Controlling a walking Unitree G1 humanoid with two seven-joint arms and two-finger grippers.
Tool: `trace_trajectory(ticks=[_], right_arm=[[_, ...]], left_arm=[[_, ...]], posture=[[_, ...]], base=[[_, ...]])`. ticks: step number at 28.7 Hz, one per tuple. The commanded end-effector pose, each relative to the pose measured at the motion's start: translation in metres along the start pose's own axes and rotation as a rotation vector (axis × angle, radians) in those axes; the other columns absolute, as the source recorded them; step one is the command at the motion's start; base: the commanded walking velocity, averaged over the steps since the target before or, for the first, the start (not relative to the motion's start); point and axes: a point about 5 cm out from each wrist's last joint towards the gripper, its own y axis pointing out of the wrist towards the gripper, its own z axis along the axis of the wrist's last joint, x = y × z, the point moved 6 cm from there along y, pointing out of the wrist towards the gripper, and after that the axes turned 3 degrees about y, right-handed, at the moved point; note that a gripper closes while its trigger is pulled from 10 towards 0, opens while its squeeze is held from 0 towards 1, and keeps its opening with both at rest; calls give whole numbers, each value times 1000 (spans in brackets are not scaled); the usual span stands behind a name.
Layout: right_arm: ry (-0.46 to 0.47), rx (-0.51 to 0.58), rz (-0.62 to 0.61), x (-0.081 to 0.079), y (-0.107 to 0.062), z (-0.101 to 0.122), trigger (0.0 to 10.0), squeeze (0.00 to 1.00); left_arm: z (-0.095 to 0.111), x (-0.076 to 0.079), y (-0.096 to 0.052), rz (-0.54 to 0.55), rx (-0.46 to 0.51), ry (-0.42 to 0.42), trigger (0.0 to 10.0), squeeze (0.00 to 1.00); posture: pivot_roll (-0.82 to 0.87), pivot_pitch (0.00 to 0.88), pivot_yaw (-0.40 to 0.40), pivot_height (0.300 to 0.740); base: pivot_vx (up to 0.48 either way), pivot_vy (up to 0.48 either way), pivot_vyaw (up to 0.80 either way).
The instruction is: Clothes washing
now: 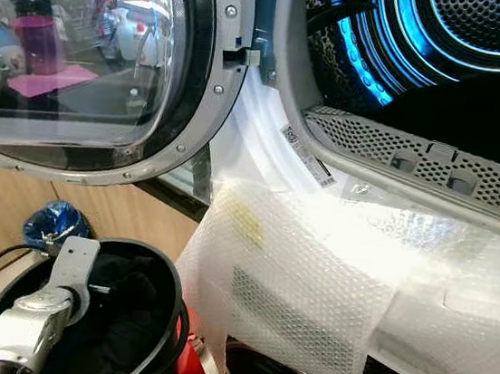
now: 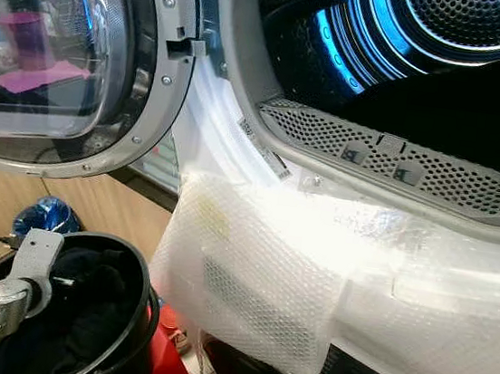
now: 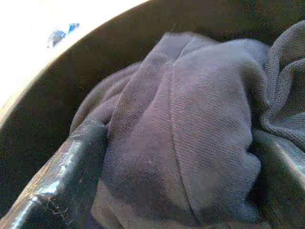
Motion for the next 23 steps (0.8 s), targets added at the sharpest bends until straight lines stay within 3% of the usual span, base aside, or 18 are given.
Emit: trace_trajectory(ticks=[1,2,3,4,5,6,10,17,19,23], right_arm=[[0,-24,8,-4,-1,-7,10000,0],[0,-23,9,-4,-1,-7,10000,0],[43,-24,14,-6,-1,-6,10000,0],[60,-24,14,-7,-1,-6,10000,0],[76,-26,16,-8,-1,-6,10000,0],[66,-29,22,-9,-1,-7,10000,0],[47,-26,31,-11,-1,-6,10000,0],[81,-11,2,-2,0,0,10000,0],[122,7,-13,6,1,4,10000,0],[160,-10,-42,18,0,-6,10000,0]], left_arm=[[-15,-20,-2,61,-52,7,10000,82],[-16,-21,-2,61,-55,1,10000,82],[-22,-21,-2,60,-76,-41,10000,902],[-26,-19,-1,53,-89,-68,10000,1000],[-28,-19,-1,49,-96,-76,10000,1000],[-29,-17,-1,45,-98,-72,10000,0],[-32,-18,1,60,-102,-79,10000,0],[-35,-15,10,69,-115,-92,10000,0],[-31,-11,14,61,-100,-122,10000,0],[-15,-3,23,34,-15,-265,10000,0]], posture=[[56,0,68,740],[56,0,68,740],[63,0,71,740],[67,0,69,740],[68,0,68,740],[69,0,62,740],[70,0,56,740],[5,0,69,740],[-7,0,69,740],[-56,0,56,740]], base=[[0,0,0],[0,0,0],[0,0,0],[0,0,0],[0,0,0],[0,0,0],[0,0,0],[0,0,0],[0,0,0],[0,0,0]])
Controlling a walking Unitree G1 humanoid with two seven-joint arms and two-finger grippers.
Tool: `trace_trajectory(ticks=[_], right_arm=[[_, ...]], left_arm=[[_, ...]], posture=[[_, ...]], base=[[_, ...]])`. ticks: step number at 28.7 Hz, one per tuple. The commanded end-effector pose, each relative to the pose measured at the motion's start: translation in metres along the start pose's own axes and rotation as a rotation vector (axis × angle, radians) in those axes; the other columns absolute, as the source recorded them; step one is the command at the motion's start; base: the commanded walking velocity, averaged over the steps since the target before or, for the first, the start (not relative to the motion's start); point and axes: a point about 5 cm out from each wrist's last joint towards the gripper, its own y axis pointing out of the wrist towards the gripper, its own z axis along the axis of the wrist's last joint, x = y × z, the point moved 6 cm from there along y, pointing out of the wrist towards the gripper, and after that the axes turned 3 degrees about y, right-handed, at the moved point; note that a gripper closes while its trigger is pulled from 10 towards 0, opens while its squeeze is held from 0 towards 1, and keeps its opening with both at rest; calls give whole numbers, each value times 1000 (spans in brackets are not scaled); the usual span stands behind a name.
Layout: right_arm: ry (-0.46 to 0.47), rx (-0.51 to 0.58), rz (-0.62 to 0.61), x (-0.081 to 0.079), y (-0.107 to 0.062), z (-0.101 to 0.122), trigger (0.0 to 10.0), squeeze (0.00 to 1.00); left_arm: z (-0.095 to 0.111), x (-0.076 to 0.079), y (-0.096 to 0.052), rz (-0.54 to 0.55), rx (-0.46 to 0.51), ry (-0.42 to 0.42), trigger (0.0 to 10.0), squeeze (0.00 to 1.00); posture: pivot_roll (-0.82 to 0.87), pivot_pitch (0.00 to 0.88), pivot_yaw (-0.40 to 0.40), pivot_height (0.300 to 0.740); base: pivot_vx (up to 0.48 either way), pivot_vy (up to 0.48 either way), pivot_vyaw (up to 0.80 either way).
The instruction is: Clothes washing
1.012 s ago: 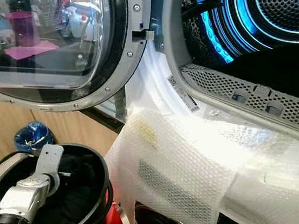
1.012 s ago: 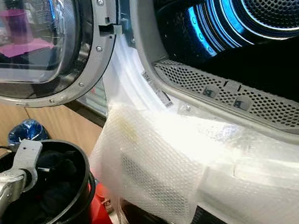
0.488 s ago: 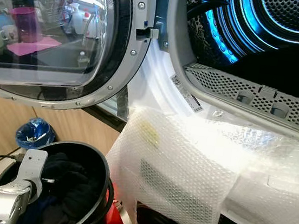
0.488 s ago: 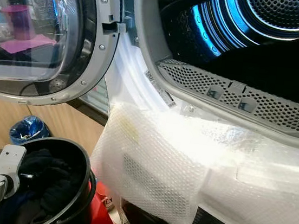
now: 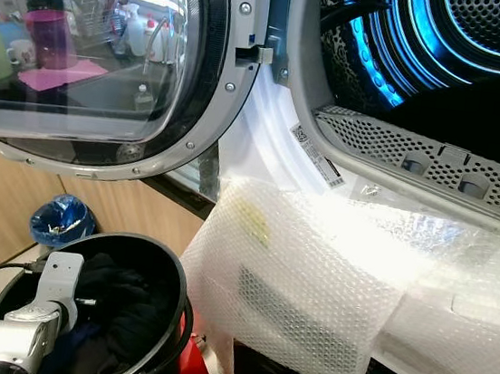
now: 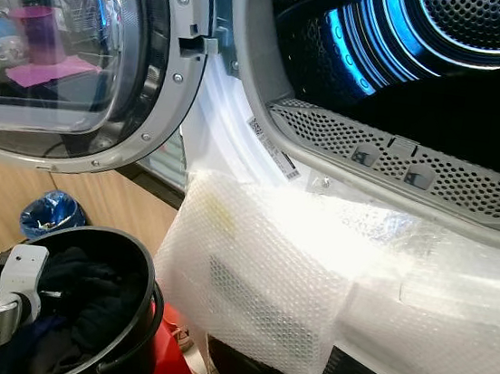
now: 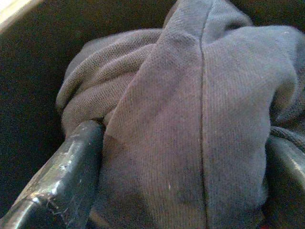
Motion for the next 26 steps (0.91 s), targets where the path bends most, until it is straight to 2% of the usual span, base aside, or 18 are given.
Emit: trace_trajectory(ticks=[1,6,11,12,13,18,20,26], right_arm=[[15,-20,-7,3,-1,-10,10000,0],[32,-33,-36,15,-2,-16,10000,0],[15,-30,-30,14,-2,-15,10000,0],[-7,-33,-20,11,-2,-16,10000,0],[-37,-39,-11,9,-2,-17,10000,0],[-23,-39,-18,10,-2,-16,10000,0],[-46,-33,-6,10,-1,-12,10000,0],[-64,-17,4,7,0,-6,10000,0]], left_arm=[[-2,-2,4,12,-6,-50,10000,0],[10,5,11,11,19,-15,10000,0],[17,-1,15,29,29,-46,10000,0],[15,-2,16,34,27,-57,0,0],[14,-3,16,38,24,-71,0,0],[12,0,18,29,23,-80,0,0],[6,8,19,11,11,-76,0,0],[2,13,20,11,-1,-82,0,0]], posture=[[-58,0,53,740],[-79,0,45,740],[-75,5,28,740],[-72,6,23,740],[-72,6,23,740],[-69,6,11,740],[-70,12,8,740],[-90,9,18,740]], base=[[0,0,0],[0,0,0],[0,0,0],[0,0,0],[0,0,0],[0,0,0],[0,0,0],[0,0,0]])
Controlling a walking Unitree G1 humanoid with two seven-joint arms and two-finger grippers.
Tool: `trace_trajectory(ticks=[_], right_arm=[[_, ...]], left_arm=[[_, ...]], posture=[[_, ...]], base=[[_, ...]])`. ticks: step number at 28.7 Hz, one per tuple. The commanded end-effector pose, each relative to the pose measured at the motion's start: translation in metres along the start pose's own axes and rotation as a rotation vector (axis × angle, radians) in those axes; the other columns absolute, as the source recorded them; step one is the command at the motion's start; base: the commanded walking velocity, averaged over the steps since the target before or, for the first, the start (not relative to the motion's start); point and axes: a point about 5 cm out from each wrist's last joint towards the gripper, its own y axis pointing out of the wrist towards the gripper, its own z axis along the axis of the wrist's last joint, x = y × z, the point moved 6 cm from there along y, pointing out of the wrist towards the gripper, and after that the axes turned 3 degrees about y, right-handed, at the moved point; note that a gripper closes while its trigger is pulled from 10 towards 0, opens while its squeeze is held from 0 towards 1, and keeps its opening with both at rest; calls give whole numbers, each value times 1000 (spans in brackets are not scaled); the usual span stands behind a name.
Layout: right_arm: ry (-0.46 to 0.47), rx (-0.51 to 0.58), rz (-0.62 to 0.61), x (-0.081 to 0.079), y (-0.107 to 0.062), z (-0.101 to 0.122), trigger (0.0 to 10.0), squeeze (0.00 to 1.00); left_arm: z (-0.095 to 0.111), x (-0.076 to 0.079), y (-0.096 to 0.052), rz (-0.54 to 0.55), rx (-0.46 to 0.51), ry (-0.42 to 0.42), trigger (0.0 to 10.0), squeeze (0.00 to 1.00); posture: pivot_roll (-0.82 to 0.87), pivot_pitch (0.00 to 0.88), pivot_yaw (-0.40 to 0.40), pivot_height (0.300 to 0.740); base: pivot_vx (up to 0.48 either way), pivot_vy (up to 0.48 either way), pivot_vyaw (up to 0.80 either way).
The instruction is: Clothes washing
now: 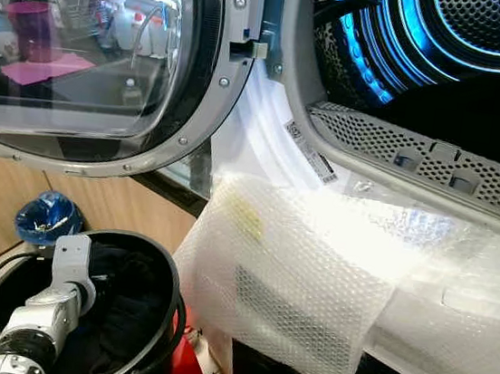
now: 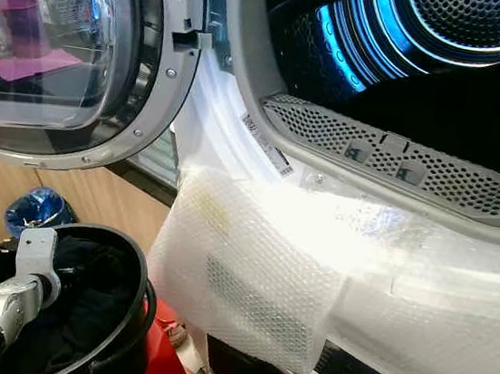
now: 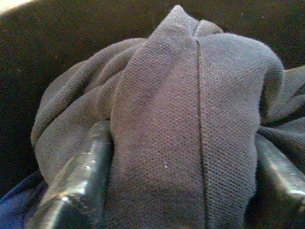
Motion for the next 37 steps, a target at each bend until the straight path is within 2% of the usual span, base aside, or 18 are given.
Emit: trace_trajectory(ticks=[1,8,16,20,22,23,24,25,29,31,34,36,37], right_arm=[[-9,-1,5,-2,0,1,10000,0],[-5,-6,4,0,0,-2,10000,0],[6,-28,-3,6,-1,-12,10000,0],[-26,-21,0,18,-1,-8,10000,0],[-53,-14,5,20,0,-3,10000,0],[-66,-5,2,27,0,2,10000,0],[-66,-5,2,27,0,2,10000,0],[-54,14,-9,35,1,10,10000,0],[-12,47,-35,49,1,23,10000,0],[-14,41,-36,50,1,22,10000,0],[-33,32,-21,44,1,21,10000,0],[-36,22,-3,35,2,20,10000,0],[-47,20,18,26,2,20,10000,0]], left_arm=[[-16,4,0,-5,-53,-19,0,0],[-17,6,1,-17,-50,-8,0,0],[-27,9,-2,-17,-54,-20,0,0],[-44,21,-7,-20,-54,-35,0,0],[-45,19,-9,-9,-41,-36,0,0],[-46,22,-12,4,-22,-40,0,0],[-46,22,-12,4,-22,-40,0,0],[-46,24,-15,12,-3,-35,0,0],[-46,29,-21,24,20,-20,0,0],[-45,27,-24,41,29,-22,0,0],[-30,15,-33,88,91,-17,0,0],[-9,10,-46,92,176,2,0,0],[10,7,-60,90,250,77,0,0]], posture=[[-98,1,20,740],[-94,0,29,740],[-60,0,17,740],[-15,0,-43,740],[-10,0,-55,740],[-6,0,-73,740],[-6,0,-73,740],[-20,0,-92,740],[-19,0,-112,740],[-15,0,-114,740],[40,0,-116,740],[50,0,-102,740],[47,0,-85,740]], base=[[0,0,0],[0,0,0],[0,0,0],[0,0,0],[0,0,0],[0,0,0],[0,0,0],[0,0,0],[0,0,0],[0,0,0],[0,0,0],[0,0,0],[0,0,0]])
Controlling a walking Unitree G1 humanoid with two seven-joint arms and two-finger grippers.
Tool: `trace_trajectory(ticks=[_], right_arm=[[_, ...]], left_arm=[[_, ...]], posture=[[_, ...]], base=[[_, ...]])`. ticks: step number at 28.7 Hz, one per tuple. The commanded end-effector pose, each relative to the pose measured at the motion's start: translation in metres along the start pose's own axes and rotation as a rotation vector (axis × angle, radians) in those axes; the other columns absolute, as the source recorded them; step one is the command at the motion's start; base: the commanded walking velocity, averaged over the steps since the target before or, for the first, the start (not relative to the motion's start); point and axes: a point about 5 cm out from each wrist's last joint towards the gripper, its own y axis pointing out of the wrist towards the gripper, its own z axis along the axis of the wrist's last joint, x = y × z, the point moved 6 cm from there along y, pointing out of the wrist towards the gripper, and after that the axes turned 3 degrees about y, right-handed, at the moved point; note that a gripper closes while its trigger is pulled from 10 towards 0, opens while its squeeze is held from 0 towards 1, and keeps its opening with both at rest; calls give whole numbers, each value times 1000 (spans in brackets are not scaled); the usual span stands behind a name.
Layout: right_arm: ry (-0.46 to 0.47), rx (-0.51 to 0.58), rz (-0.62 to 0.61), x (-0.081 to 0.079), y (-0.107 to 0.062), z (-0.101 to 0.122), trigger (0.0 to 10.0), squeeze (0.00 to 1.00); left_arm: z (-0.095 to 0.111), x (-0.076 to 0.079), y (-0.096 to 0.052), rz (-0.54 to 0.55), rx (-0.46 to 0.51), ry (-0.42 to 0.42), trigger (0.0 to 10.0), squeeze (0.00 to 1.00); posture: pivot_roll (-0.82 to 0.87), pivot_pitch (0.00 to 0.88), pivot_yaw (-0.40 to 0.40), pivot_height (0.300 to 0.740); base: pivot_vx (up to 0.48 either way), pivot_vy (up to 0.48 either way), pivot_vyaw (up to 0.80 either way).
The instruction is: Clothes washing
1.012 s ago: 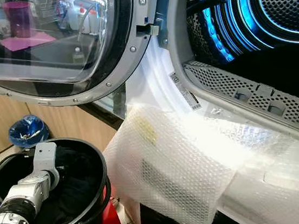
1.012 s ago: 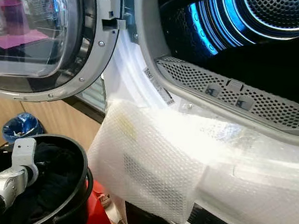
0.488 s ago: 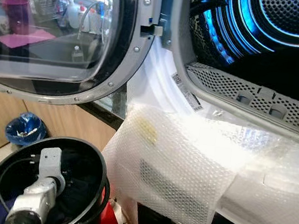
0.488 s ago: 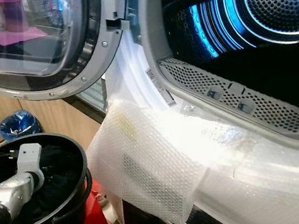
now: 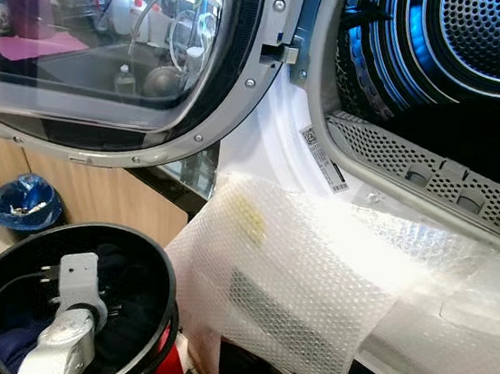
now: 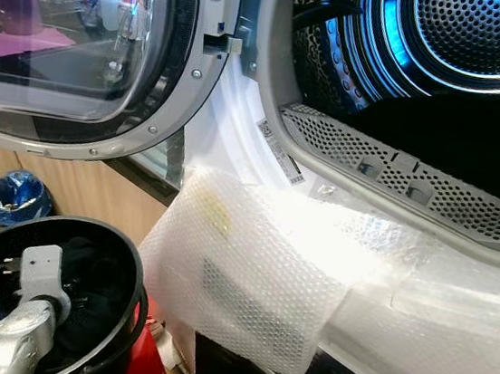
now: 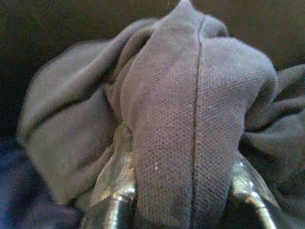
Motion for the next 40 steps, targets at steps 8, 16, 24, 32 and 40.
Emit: trace_trajectory(ticks=[8,16,24,32,40], right_arm=[[48,-12,68,-32,0,-5,10000,0],[93,-57,64,-38,-3,-27,10000,0],[127,-39,60,-43,-2,-19,10000,0],[98,-35,68,-46,-2,-16,10000,0],[59,-44,68,-44,-3,-21,10000,0]], left_arm=[[64,-8,-36,-40,169,246,0,0],[155,112,-117,-734,569,355,0,0],[128,166,-173,-1347,350,272,0,0],[85,206,-218,-1823,148,404,0,0],[59,206,-227,-1902,47,450,0,0]], posture=[[54,0,-5,740],[78,0,34,740],[60,0,62,740],[53,0,71,740],[29,0,69,740]], base=[[0,0,0],[0,0,0],[0,0,0],[0,0,0],[0,0,0]])
